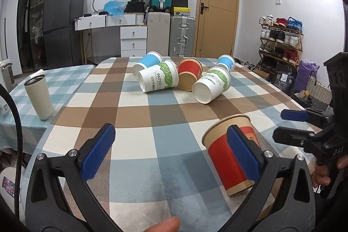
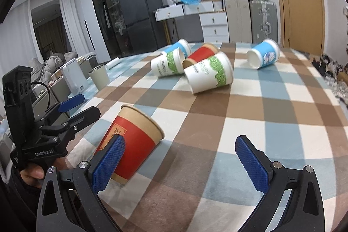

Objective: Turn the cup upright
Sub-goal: 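Carry the red cup toward the right gripper and lower it, then grasp the red cup with the right gripper while the left gripper releases it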

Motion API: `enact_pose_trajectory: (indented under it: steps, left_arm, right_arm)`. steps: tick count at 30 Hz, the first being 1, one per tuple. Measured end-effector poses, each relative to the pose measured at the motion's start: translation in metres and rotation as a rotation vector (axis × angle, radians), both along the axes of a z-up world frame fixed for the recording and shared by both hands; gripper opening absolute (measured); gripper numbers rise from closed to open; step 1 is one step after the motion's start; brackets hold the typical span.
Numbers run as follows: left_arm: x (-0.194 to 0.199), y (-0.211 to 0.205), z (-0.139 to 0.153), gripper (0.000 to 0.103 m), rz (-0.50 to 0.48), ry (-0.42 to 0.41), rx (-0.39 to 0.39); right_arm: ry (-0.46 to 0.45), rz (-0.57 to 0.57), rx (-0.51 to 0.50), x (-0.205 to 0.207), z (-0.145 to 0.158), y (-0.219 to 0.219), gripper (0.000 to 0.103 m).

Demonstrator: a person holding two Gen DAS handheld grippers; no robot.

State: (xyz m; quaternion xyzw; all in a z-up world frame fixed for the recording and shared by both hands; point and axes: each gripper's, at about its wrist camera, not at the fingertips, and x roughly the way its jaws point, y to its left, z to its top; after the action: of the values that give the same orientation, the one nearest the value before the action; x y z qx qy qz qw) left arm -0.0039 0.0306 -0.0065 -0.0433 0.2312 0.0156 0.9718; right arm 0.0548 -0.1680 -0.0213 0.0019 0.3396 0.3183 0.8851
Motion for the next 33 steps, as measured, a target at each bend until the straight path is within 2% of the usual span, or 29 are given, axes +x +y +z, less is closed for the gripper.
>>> enact_pose_trajectory:
  steps: [13,27,29,33]
  left_arm:
    - [-0.001,0.003,-0.004,0.102,-0.02,0.003,-0.043]
    - [-0.005,0.003,-0.003,0.102,-0.032,-0.003,-0.068]
    - [-0.005,0.003,-0.003,0.102,-0.031,-0.004,-0.068]
    - [-0.005,0.004,-0.003,0.102,-0.032,-0.003,-0.069]
  right_arm:
    - [0.125,0.024,0.008,0.015,0.003,0.021,0.103]
    - [0.398,0.066,0.082,0.046,-0.01,0.045,0.102]
    - [0.428,0.073,0.09,0.05,-0.012,0.047,0.101]
    - [0.478,0.085,0.084,0.056,-0.017,0.054,0.09]
